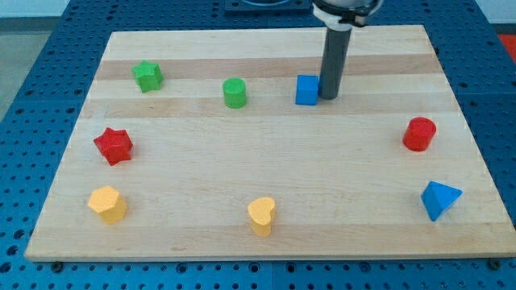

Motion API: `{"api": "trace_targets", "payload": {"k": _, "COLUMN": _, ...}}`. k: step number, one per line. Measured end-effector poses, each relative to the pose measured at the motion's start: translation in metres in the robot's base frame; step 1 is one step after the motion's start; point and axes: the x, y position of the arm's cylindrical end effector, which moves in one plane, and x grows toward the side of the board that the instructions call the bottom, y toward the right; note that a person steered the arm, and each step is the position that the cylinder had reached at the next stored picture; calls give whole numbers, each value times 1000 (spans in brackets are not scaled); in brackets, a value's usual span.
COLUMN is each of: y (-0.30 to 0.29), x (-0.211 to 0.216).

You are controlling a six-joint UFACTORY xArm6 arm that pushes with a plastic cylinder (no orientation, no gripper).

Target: Move your arm right to the red star

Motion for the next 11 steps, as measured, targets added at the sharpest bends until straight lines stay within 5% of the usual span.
{"api": "trace_targets", "payload": {"k": 3, "y": -26, "x": 0}}
{"api": "trace_targets", "payload": {"k": 5, "y": -28, "x": 98}}
{"api": "trace_targets", "payload": {"k": 11, "y": -286, "x": 118}}
